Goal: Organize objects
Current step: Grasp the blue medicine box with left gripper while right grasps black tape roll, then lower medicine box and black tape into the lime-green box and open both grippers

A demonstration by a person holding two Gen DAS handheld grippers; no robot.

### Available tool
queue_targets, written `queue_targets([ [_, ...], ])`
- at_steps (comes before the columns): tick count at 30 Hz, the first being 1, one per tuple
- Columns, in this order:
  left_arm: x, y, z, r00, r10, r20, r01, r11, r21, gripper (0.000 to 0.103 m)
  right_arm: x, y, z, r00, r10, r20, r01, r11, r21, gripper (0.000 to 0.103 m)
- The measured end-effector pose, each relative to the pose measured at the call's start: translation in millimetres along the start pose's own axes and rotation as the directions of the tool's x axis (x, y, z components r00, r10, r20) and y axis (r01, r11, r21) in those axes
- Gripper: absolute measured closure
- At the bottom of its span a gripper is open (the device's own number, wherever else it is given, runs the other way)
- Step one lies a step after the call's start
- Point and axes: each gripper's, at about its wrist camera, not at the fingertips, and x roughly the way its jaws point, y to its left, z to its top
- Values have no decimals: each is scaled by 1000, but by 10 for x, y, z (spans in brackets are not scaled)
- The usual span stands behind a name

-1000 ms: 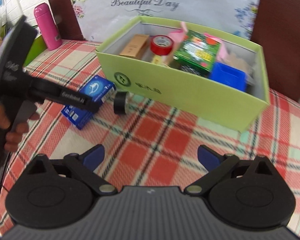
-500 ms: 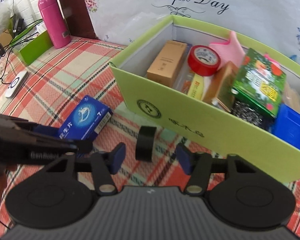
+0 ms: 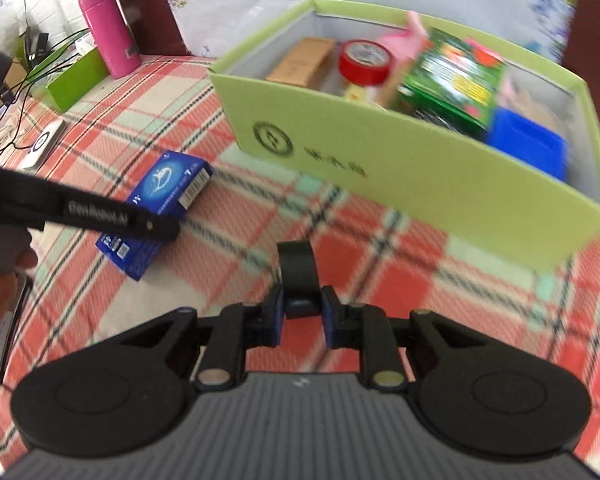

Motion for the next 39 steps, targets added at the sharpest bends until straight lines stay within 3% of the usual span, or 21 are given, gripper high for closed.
queue_targets([
  [4,-160,-50,-95,999,-45,3,45,999,-15,41,-273,-91,-224,1000,-15,15,14,999,32,85],
  [10,-530,-227,-14,990,-108,85,106,994,33,41,-603,-256,-375,997,-51,66,44,994,104,85],
  [21,-1079,-708,363,953,-202,228,166,972,167,41,-991,-392,-118,970,-78,230,47,989,140,85],
  [29,-1006,-989,762,940,-212,266,160,966,206,41,-983,-647,301,942,-141,304,96,982,160,85],
  [39,-496,-1141,1179,957,-176,230,138,975,172,41,-664,-993,775,920,-229,318,174,966,192,84],
])
